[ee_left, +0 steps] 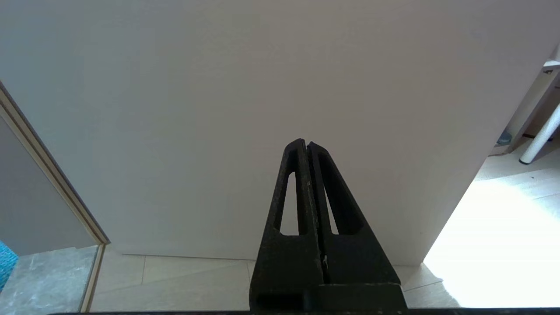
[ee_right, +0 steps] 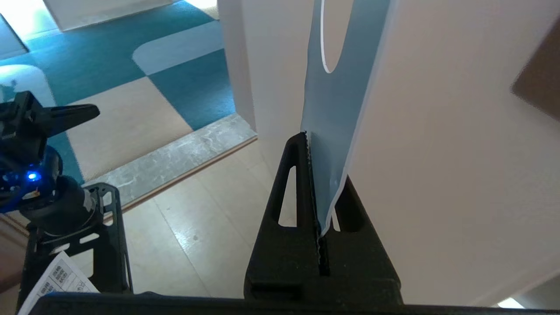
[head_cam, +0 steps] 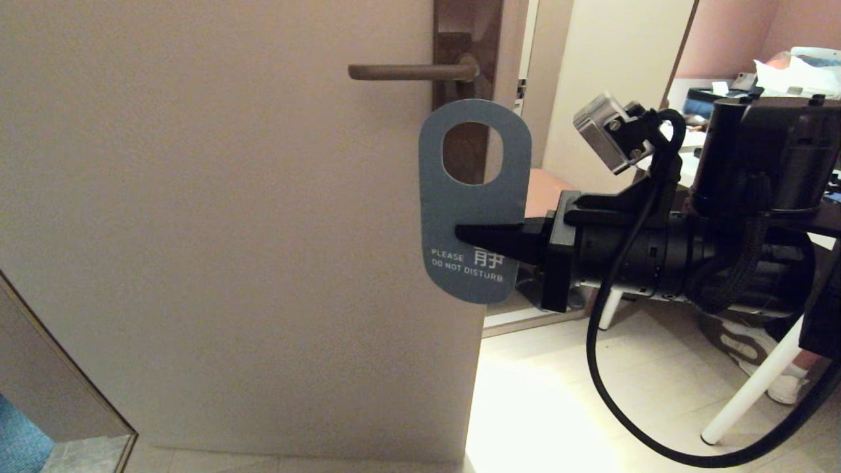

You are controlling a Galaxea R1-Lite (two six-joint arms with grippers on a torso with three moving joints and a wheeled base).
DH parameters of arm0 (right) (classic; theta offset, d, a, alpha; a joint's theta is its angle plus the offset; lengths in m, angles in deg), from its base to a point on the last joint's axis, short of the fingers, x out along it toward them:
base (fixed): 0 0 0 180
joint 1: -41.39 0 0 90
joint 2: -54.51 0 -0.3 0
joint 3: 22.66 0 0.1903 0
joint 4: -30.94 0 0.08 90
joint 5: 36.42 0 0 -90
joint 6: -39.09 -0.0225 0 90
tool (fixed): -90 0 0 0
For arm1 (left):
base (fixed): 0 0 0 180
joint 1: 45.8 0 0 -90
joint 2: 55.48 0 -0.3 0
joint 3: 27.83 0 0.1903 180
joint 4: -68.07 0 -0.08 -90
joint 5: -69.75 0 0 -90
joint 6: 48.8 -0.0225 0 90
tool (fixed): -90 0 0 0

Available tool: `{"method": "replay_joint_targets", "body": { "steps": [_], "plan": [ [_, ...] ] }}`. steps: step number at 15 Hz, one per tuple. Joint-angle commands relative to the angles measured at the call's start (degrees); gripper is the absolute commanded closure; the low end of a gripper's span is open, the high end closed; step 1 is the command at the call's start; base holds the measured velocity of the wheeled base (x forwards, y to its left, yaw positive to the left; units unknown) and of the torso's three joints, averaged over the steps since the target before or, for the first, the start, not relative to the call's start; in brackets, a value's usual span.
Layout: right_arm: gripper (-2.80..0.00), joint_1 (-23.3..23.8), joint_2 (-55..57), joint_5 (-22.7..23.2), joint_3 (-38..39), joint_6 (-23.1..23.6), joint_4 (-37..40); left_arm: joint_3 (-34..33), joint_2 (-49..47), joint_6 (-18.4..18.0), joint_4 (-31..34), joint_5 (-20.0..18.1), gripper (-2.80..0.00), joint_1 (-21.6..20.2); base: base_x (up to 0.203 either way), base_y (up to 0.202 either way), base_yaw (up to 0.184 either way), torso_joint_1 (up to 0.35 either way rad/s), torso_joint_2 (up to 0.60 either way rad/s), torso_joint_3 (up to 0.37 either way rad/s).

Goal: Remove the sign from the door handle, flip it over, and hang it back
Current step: Hand it to the other hand

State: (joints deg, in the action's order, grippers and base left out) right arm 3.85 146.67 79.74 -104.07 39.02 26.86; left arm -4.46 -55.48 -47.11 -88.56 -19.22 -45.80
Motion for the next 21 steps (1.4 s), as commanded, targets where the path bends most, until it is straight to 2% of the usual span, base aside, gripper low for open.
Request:
{"method": "replay_joint_targets", "body": {
  "steps": [1,3,8,10,15,21],
  "plan": [
    [0.00,-0.1,1.9,1.3,0.2,0.0,-0.7,0.0,0.0,0.0,0.0,0.0,0.00,0.0,0.000,0.000,0.000,0.000,0.00,0.000],
    [0.00,0.0,2.7,2.7,0.0,0.1,-2.2,0.0,0.0,0.0,0.0,0.0,0.00,0.0,0.000,0.000,0.000,0.000,0.00,0.000],
    [0.00,0.0,3.7,2.4,0.2,0.6,-2.3,0.0,0.0,-0.4,0.0,-0.2,0.00,0.0,0.000,0.000,0.000,0.000,0.00,0.000],
    [0.00,0.0,3.9,2.5,0.0,0.7,-2.3,0.0,0.0,-2.0,0.1,-0.5,0.00,0.0,0.000,0.000,0.000,0.000,0.00,0.000],
    [0.00,-0.1,3.9,2.4,0.0,0.9,-2.3,0.2,0.0,-2.0,0.5,-1.0,0.00,0.2,0.000,0.000,0.000,0.000,0.00,0.000],
    [0.00,-0.1,3.7,2.4,0.0,2.4,-2.3,6.9,-2.9,-1.9,2.7,-3.0,0.00,0.2,0.000,0.000,0.000,0.000,0.00,0.000]
  ]
}}
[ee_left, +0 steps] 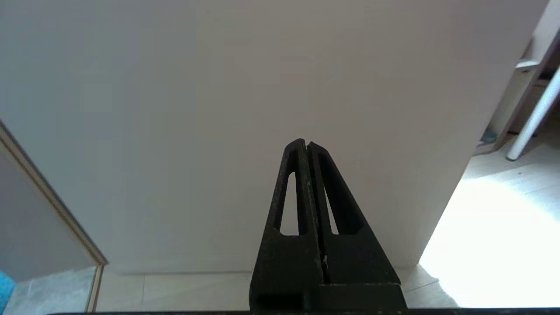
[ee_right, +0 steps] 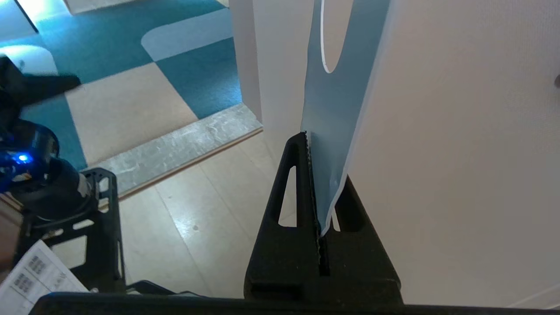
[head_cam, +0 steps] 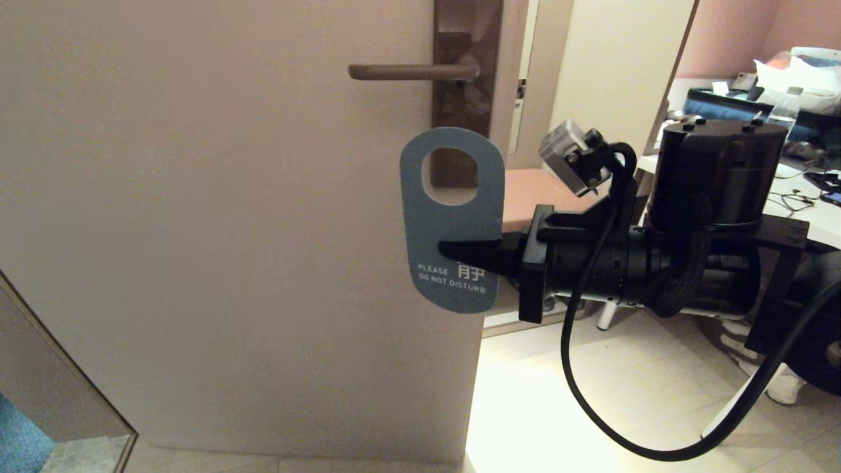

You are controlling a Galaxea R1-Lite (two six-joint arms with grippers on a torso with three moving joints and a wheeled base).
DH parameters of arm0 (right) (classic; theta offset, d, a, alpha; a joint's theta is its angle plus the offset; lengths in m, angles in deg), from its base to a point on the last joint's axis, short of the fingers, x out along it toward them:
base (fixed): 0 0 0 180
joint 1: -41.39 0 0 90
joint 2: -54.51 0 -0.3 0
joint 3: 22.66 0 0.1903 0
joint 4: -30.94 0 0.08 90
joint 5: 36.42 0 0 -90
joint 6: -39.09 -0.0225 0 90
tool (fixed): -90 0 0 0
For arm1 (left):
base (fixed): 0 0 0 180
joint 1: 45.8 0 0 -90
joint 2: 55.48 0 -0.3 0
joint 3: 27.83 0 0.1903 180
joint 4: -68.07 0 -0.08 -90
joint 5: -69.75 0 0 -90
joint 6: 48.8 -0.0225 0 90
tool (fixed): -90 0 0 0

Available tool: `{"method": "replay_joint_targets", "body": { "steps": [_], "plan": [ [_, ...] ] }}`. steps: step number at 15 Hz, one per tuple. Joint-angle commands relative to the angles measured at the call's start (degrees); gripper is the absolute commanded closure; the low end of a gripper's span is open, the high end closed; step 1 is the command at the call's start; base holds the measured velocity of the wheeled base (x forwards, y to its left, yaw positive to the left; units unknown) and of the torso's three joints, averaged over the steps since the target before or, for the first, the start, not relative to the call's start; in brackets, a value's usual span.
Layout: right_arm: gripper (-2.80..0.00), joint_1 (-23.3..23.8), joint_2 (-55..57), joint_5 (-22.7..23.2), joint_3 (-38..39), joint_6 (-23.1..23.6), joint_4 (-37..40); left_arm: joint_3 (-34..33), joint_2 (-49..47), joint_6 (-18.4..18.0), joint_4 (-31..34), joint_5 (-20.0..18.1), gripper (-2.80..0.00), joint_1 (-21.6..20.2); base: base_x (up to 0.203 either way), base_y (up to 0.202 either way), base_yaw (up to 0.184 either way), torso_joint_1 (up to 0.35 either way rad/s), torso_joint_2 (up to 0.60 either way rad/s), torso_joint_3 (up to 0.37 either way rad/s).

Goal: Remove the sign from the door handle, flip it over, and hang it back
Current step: Hand it to the other hand

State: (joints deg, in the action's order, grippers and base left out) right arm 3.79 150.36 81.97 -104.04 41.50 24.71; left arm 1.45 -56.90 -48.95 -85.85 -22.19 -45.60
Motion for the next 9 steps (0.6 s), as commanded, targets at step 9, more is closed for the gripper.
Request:
{"method": "replay_joint_targets", "body": {
  "steps": [9],
  "plan": [
    [0.00,0.0,-0.4,0.3,-0.5,0.4,-0.3,13.6,-19.8,3.0,-0.8,-5.0,0.00,7.4,0.000,0.000,0.000,0.000,0.00,0.000]
  ]
}}
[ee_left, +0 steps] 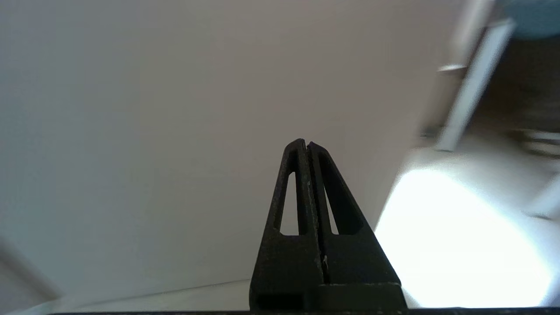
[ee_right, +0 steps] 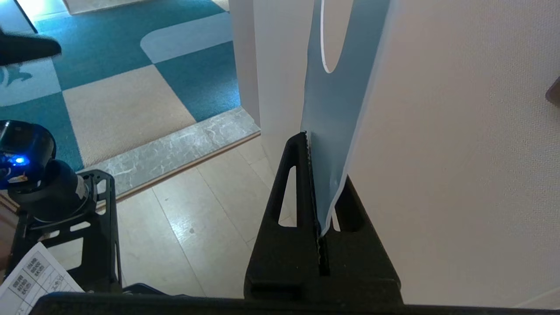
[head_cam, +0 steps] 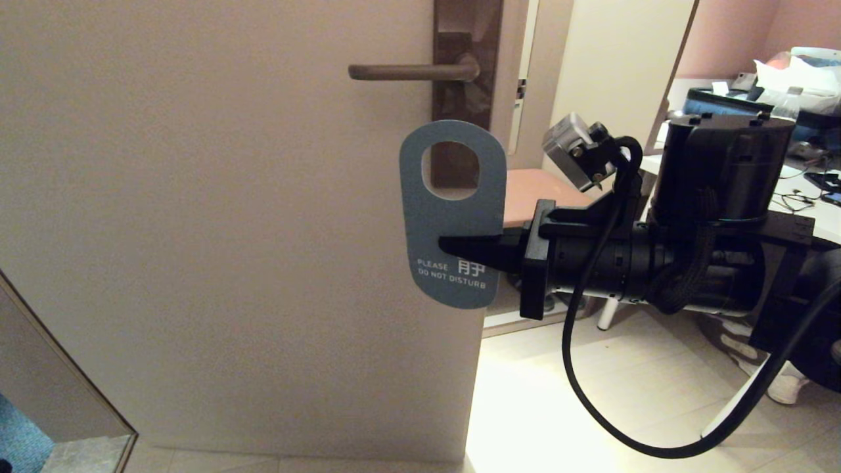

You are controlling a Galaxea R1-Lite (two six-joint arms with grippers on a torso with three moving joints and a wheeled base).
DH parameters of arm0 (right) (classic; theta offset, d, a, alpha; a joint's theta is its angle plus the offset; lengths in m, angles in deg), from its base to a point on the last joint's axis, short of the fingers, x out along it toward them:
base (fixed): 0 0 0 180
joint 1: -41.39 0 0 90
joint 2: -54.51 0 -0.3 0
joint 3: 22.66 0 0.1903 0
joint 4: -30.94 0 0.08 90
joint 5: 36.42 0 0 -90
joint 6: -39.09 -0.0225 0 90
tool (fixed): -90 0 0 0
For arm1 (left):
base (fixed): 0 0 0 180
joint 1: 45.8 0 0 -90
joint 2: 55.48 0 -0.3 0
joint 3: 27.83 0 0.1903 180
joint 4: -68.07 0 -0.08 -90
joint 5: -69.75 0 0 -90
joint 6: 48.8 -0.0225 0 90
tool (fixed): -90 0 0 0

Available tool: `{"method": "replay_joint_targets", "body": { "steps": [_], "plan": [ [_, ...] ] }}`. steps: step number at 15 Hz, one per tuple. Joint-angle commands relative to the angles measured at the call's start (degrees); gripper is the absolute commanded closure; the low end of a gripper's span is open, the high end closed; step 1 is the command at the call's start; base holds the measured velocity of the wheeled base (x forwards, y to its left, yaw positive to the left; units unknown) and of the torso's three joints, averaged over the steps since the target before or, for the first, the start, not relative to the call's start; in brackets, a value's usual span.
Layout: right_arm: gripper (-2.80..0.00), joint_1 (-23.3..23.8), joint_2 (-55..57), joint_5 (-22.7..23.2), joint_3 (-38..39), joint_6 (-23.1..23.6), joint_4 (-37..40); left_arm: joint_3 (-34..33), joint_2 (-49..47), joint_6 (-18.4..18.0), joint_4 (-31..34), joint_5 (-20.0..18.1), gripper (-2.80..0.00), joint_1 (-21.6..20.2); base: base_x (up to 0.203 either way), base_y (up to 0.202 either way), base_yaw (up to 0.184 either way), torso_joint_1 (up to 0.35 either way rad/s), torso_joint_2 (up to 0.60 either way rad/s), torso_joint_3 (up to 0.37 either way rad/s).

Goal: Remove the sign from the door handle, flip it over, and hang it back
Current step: Hand it to the other hand

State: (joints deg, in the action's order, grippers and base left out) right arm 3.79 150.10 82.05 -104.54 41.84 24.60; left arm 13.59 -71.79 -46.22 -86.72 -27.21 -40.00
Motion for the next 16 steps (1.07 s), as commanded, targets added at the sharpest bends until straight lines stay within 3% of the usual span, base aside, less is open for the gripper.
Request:
{"method": "replay_joint_targets", "body": {
  "steps": [1,4,8,13,16],
  "plan": [
    [0.00,0.0,-0.1,0.2,0.0,0.1,-0.3,3.1,-8.0,2.8,-0.7,0.0,0.00,5.0,0.000,0.000,0.000,0.000,0.00,0.000],
    [0.00,0.0,-0.2,0.2,0.0,0.1,-0.3,5.1,-16.0,8.5,-7.9,-0.1,0.00,14.4,0.000,0.000,0.000,0.000,0.00,0.000],
    [0.00,-0.5,-0.5,0.2,-2.1,0.1,-0.2,5.5,-23.3,10.4,-16.6,-0.5,0.00,25.0,0.000,0.000,0.000,0.000,0.00,0.000],
    [0.00,-3.5,-0.1,0.4,-4.9,0.1,0.4,5.5,-33.1,12.8,-27.7,-6.6,0.00,26.6,0.000,0.000,0.000,0.000,0.00,0.000],
    [0.00,-5.3,1.4,0.4,-6.0,0.1,0.4,5.4,-33.9,12.9,-28.5,-6.9,0.00,26.6,0.000,0.000,0.000,0.000,0.00,0.000]
  ]
}}
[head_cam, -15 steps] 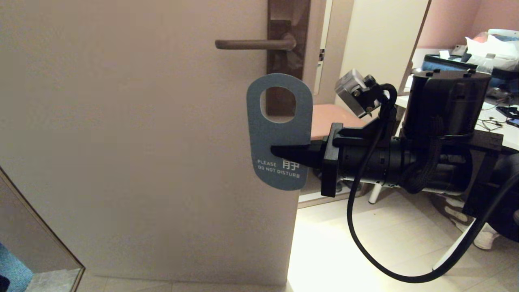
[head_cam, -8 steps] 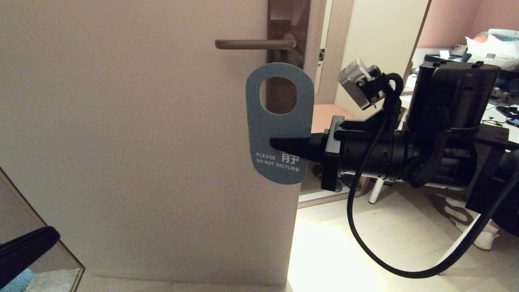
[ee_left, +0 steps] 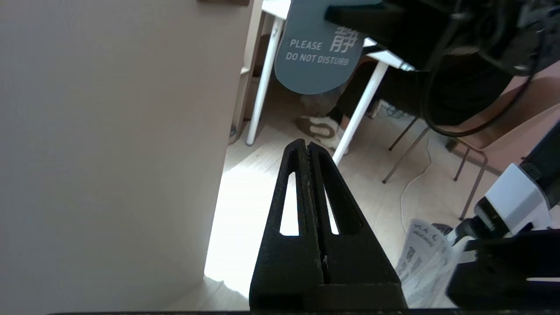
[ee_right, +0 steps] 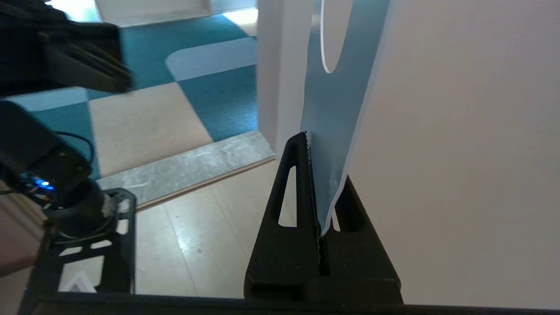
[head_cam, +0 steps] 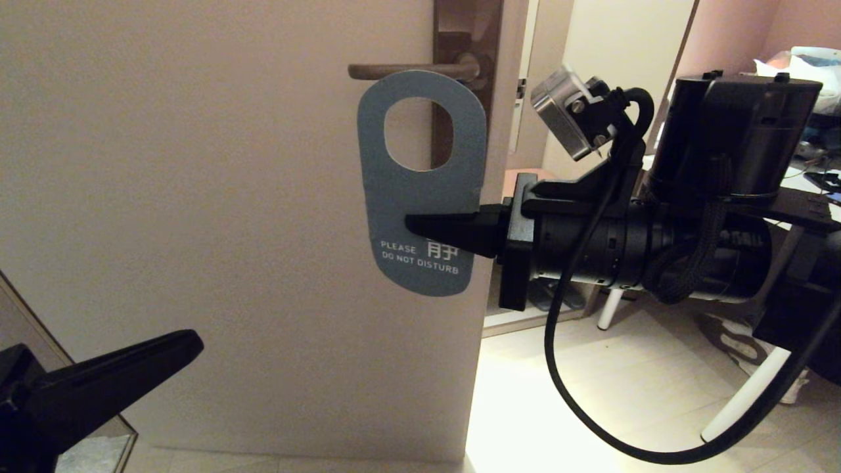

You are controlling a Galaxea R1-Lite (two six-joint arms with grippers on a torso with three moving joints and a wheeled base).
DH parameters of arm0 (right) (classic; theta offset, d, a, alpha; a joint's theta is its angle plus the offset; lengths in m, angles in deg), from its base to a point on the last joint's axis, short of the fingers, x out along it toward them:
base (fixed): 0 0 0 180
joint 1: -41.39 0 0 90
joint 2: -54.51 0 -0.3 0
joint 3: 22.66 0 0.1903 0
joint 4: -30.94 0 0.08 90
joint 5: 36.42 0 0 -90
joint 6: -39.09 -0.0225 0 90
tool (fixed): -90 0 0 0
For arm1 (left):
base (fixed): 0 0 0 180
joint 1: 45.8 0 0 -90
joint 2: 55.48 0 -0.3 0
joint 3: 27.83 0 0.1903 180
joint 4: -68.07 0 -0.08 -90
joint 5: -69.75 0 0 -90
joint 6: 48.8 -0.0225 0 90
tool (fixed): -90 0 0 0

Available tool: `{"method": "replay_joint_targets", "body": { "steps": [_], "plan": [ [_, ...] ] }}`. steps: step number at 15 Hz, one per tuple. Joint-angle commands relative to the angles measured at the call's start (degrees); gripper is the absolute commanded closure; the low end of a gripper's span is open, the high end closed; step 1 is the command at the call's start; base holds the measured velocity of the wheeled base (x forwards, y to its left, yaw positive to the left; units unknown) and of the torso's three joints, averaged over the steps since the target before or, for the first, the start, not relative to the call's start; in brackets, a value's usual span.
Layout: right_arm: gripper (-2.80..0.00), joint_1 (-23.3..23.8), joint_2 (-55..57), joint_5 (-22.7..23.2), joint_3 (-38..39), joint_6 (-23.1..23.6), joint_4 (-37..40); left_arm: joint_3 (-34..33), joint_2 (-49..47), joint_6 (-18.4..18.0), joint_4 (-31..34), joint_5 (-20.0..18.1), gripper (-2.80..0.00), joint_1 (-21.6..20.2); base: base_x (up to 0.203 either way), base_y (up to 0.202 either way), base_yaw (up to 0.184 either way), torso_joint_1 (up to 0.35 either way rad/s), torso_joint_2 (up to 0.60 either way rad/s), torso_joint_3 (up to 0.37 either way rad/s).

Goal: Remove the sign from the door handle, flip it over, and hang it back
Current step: Hand it to the other hand

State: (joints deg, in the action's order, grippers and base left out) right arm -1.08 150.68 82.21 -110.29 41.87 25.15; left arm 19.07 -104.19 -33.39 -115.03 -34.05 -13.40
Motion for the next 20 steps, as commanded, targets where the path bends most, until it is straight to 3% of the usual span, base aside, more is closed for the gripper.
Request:
{"method": "replay_joint_targets", "body": {
  "steps": [1,5,8,11,15,20],
  "plan": [
    [0.00,-0.4,1.6,0.2,-1.1,0.0,-0.2,-0.2,-1.6,0.1,-0.1,-0.1,-2.80,0.0,0.000,0.000,0.000,0.000,0.00,0.000],
    [0.00,-0.4,4.1,0.7,-3.4,-0.1,-0.4,0.0,-2.7,0.0,-0.5,-0.1,-2.80,0.0,0.000,0.000,0.000,0.000,0.00,0.000],
    [0.00,-0.4,4.8,4.0,-4.0,-0.4,-0.3,0.2,-6.0,0.0,-5.2,-0.1,-2.80,0.0,0.000,0.000,0.000,0.000,0.00,0.000],
    [0.00,-0.4,5.5,5.2,-4.0,-0.7,-0.3,0.2,-7.9,0.0,-6.0,-0.7,-2.80,0.0,0.000,0.000,0.000,0.000,0.00,0.000],
    [0.00,-0.4,6.6,5.3,-4.0,-0.9,-0.4,0.3,-11.8,-0.5,-8.7,-5.9,-2.80,-0.2,0.000,0.000,0.000,0.000,0.00,0.000],
    [0.00,-0.3,8.7,8.5,-7.3,-3.2,-0.4,2.4,-20.6,-0.6,-18.9,-9.6,-2.80,-5.3,0.000,0.000,0.000,0.000,0.00,0.000]
  ]
}}
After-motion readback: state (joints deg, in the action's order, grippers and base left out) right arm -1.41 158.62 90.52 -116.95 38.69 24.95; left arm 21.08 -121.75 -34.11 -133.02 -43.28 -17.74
